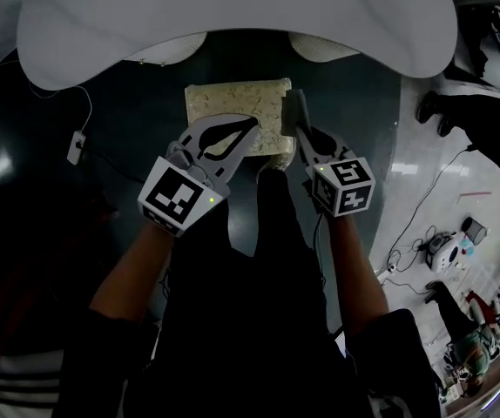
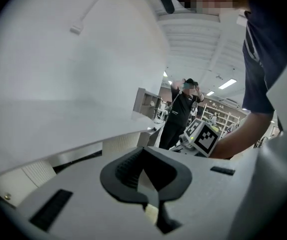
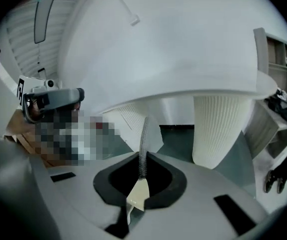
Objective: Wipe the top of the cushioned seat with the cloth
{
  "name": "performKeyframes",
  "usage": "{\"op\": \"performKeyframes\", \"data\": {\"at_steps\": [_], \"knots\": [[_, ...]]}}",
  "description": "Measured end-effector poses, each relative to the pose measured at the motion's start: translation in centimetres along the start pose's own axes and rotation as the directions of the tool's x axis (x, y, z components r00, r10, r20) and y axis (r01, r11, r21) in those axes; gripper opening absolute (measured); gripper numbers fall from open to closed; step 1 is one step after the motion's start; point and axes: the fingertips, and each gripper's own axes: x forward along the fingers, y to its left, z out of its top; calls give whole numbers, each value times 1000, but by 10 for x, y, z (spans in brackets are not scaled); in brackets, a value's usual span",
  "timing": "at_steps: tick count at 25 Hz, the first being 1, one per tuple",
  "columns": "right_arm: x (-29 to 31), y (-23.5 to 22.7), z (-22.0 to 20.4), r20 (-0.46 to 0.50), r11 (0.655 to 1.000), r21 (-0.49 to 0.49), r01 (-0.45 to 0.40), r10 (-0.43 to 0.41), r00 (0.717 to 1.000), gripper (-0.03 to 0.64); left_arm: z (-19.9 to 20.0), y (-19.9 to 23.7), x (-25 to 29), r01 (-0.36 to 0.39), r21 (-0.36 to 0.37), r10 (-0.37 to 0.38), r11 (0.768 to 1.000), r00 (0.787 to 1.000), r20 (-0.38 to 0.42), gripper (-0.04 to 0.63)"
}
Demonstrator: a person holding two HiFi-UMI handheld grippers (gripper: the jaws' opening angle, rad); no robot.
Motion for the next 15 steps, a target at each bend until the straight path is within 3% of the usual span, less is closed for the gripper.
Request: {"op": "performKeyframes", "data": {"at_steps": [9, 15], "knots": [[-54, 104, 107, 135, 988, -132, -76, 94, 986, 34, 92, -2, -104, -124, 51, 114, 991, 980, 165, 8], [-93, 155, 161, 233, 975, -201, -92, 139, 962, 34, 125, -11, -151, -166, 48, 152, 985, 965, 215, 6]]}}
